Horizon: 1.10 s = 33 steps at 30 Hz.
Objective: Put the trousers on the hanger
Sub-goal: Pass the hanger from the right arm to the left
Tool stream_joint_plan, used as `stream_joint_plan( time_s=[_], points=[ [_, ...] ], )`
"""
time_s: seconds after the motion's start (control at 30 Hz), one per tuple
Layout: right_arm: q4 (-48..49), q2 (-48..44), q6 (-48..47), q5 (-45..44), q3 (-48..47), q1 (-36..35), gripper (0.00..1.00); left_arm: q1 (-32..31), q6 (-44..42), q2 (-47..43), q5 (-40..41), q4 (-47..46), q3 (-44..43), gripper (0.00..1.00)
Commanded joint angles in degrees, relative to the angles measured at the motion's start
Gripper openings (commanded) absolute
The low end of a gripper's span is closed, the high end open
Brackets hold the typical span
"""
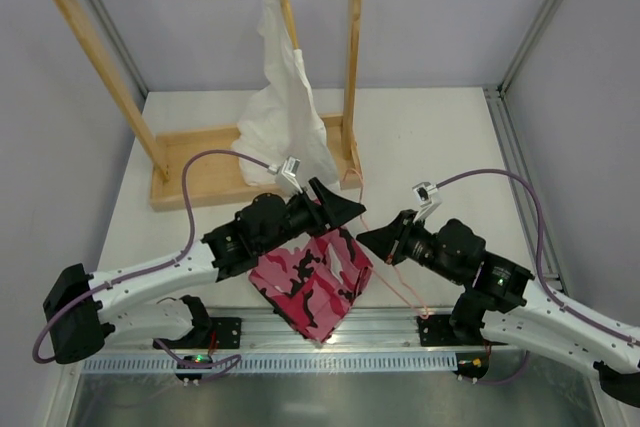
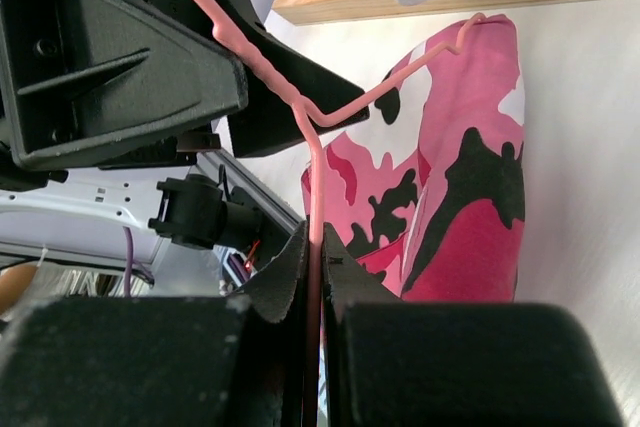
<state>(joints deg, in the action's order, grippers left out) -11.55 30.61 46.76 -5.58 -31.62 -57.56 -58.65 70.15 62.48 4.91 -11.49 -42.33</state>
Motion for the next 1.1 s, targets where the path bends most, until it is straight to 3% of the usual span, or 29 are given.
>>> stream_joint_plan(
  time_s=[0.0,0.37,0.63,0.73,0.77,0.8,0.93,1.03,1.07],
  points=[
    [8.7,-0.2,-1.5,-3.6,-4.2,-1.5,0.04,-1.6,1.0,1.4,0.4,-10.1,-0.4,0.68],
    [9.6,0.2,-1.0,-6.1,-4.7,-3.0,0.04,-2.5,-3.8,3.2,2.7,-11.6,-0.6,0.59],
    [13.7,3.8,0.1,-5.4,-4.2,-4.8,0.04,-2.4,-5.6,2.5,3.6,-10.4,-3.2,0.36],
    [14.1,5.0,0.1,-5.6,-4.5,-6.2,0.04,-2.5,-5.9,2.4,3.4,-9.3,-4.0,0.15],
    [14.1,5.2,0.1,-5.9,-4.6,-7.0,0.04,-2.5,-5.6,1.9,3.3,-7.9,-4.3,0.04],
    [14.1,5.2,0.2,-5.9,-4.7,-7.4,0.04,-2.5,-5.2,1.4,3.3,-7.0,-4.3,0.01],
    [12.3,5.2,-0.1,-5.7,-6.8,-8.0,0.12,-2.5,-3.5,-2.7,3.4,1.8,-5.3,0.00],
    [11.9,5.0,-0.4,-4.9,-8.3,-8.0,0.22,-2.5,-4.5,-6.9,7.0,18.7,-9.7,0.00],
    [11.9,5.0,-0.6,-4.8,-8.7,-8.1,0.30,-2.5,-5.4,-7.9,8.3,22.3,-11.8,0.00]
  ],
)
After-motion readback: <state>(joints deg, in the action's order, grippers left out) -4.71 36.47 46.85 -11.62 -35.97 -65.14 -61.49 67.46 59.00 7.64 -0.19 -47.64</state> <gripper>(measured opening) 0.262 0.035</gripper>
